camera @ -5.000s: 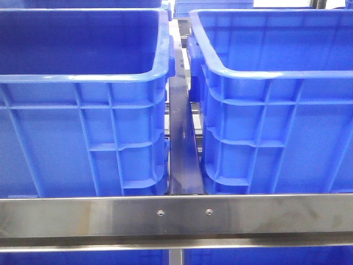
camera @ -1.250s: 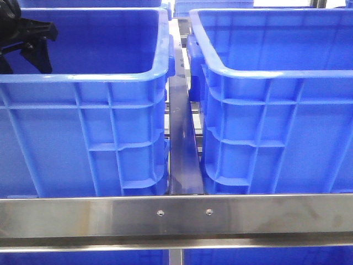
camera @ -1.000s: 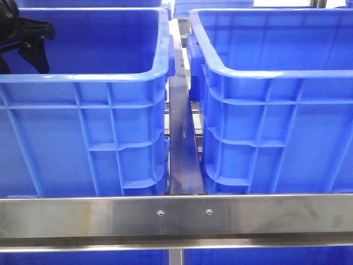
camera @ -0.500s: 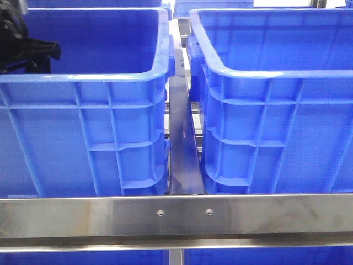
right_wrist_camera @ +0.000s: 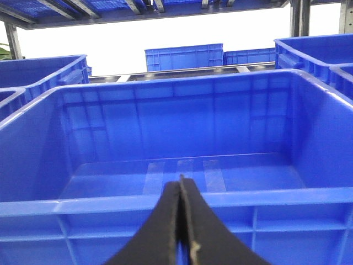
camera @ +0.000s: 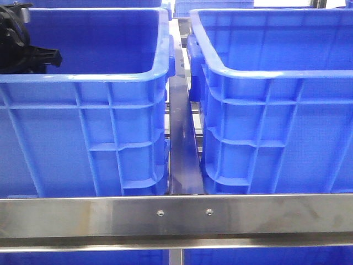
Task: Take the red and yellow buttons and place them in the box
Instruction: 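Lift the red-capped button out of the bin with the left gripper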
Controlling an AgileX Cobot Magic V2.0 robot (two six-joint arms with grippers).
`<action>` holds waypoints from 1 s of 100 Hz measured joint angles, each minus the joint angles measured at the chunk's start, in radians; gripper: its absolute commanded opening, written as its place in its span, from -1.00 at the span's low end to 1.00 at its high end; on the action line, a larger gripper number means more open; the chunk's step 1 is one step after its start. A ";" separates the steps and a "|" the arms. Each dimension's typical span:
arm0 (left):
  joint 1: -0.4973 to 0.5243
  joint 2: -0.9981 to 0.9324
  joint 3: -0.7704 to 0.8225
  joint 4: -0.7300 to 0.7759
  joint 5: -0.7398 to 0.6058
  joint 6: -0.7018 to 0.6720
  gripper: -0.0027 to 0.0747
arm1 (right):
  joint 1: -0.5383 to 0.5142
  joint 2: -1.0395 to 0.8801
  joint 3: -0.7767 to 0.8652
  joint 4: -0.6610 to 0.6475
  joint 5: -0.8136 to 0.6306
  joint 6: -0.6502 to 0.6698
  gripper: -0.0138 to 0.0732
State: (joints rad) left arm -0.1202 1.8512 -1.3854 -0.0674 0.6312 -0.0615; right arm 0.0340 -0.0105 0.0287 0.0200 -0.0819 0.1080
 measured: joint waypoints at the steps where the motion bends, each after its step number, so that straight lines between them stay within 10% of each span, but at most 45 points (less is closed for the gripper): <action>1: 0.000 0.000 0.000 0.000 0.000 0.000 -0.58 | 0.000 0.000 0.000 0.000 0.000 0.000 -0.84; 12: 0.001 0.000 -0.002 0.000 0.000 0.000 -0.98 | 0.000 0.000 0.000 0.000 0.000 0.000 -0.84; 100: -0.121 -0.383 0.037 0.000 0.204 0.051 -0.98 | 0.000 0.000 0.000 0.000 0.000 0.000 -0.84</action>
State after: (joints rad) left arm -0.2415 1.4679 -1.3484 -0.0670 0.8347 -0.0106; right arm 0.0340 -0.0105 0.0287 0.0200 -0.0819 0.1080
